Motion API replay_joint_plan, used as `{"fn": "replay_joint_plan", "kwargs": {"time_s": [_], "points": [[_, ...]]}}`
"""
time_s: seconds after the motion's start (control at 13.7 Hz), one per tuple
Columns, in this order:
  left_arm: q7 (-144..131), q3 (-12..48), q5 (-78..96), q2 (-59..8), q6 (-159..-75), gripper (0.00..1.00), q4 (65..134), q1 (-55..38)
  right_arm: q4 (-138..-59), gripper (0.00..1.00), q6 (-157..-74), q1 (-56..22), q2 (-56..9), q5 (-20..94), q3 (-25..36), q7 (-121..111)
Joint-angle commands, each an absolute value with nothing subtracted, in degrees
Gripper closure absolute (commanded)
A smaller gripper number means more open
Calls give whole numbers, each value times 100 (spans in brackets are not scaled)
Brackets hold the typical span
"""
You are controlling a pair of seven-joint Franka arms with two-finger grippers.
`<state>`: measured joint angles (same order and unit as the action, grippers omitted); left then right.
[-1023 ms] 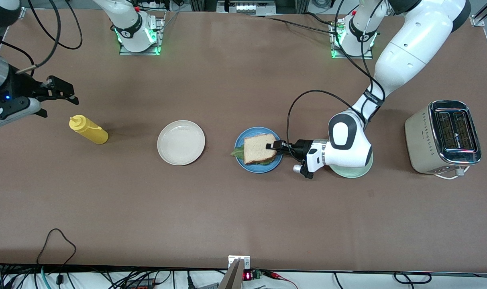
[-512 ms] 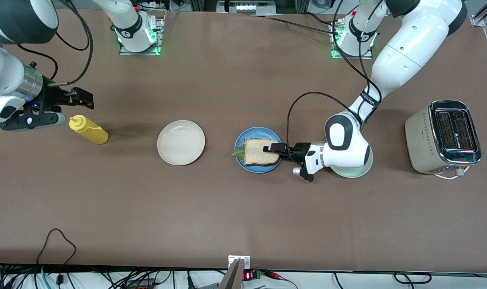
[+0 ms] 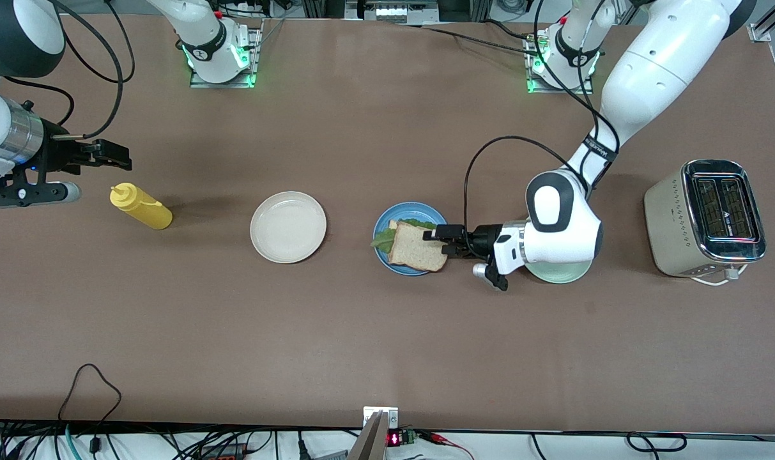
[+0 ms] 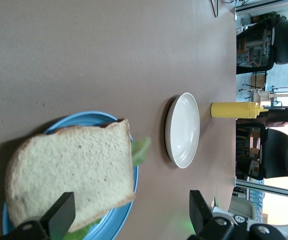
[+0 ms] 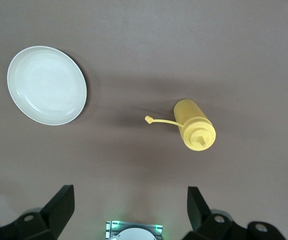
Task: Make sandwich in blue plate with both arms
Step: 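Open the left gripper on the sandwich while the right gripper withdraws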
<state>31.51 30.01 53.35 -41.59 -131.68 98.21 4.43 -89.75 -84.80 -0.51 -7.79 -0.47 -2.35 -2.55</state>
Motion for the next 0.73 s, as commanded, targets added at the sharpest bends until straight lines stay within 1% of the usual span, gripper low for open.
{"fn": "replay_joint_plan", "kwargs": {"time_s": [0.0,0.15,0.29,0.44,0.66], "points": [[3261,2971,5432,-3605,-13227,0,10414,475,-9034,0,-8402,-44,-739,-70,-255,-158],[3252,2918,5432,-3254,-13288,0,10642,483,-9149,0,-8446,-53,-633,-114,-255,-167],[3243,2673,5405,-2849,-13342,0,10863,483,-9115,0,-8560,-79,-571,-114,-264,-167],[3217,2418,4846,-2655,-13219,0,10890,492,-9097,0,-8499,-44,-571,-53,-264,-219],[3190,2382,4239,-2566,-13053,0,10864,668,-8905,0,-8569,9,-694,-114,-255,-307]]}}
